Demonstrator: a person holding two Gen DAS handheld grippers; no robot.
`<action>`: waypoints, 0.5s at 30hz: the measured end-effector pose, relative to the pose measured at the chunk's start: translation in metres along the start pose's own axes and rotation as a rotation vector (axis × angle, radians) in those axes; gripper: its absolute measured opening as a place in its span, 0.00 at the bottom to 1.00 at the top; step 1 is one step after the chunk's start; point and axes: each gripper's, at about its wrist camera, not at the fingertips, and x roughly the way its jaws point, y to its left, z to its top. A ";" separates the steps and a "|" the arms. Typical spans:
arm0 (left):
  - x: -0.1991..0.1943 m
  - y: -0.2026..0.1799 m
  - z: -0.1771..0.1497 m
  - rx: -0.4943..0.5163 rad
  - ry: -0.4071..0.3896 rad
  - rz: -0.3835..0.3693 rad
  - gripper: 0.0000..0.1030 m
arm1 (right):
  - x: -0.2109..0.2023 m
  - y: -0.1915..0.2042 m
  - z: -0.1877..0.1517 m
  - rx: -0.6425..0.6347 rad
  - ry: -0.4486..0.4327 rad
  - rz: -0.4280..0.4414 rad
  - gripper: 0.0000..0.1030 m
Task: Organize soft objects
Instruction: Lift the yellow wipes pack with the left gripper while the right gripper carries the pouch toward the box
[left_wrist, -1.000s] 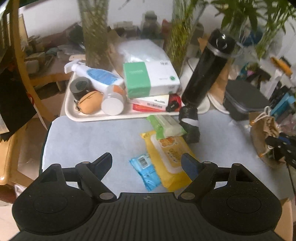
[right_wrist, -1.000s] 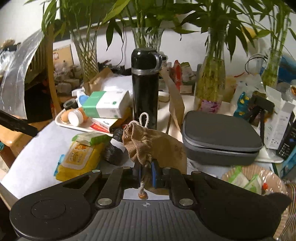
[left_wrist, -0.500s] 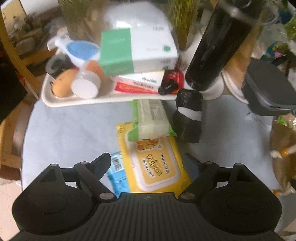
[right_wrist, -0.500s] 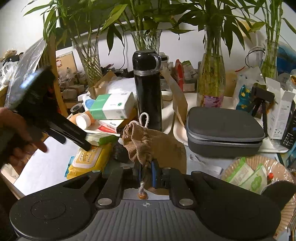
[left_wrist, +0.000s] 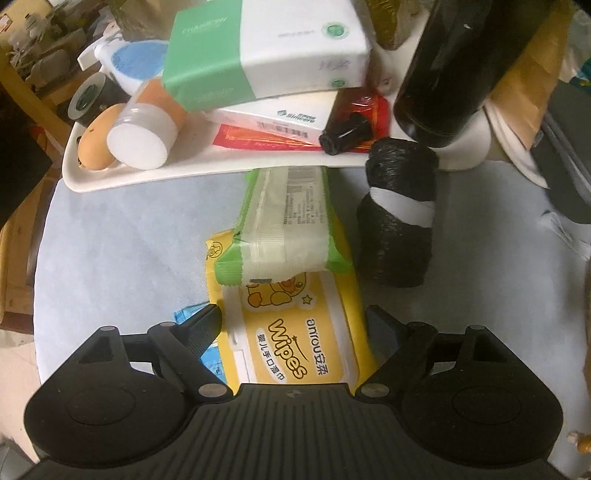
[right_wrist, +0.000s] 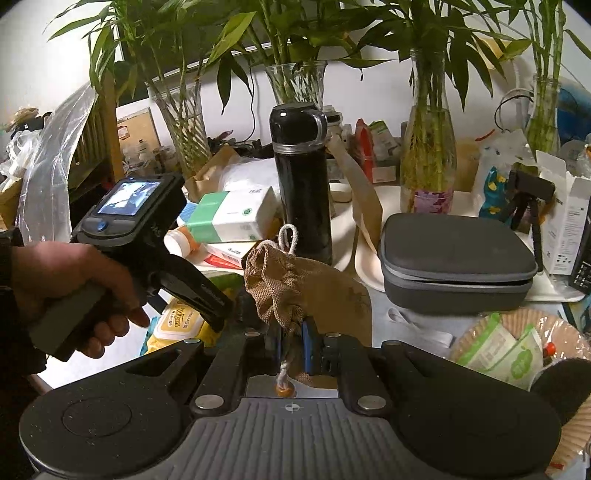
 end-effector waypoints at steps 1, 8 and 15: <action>0.001 0.002 0.001 -0.008 0.005 -0.006 0.81 | 0.000 0.000 0.000 0.000 -0.001 0.001 0.13; -0.010 0.007 -0.003 -0.028 0.012 -0.035 0.64 | -0.003 0.003 0.002 -0.003 -0.005 -0.013 0.13; -0.038 0.019 -0.024 -0.005 0.000 -0.101 0.64 | -0.017 0.007 0.003 -0.010 -0.015 0.013 0.13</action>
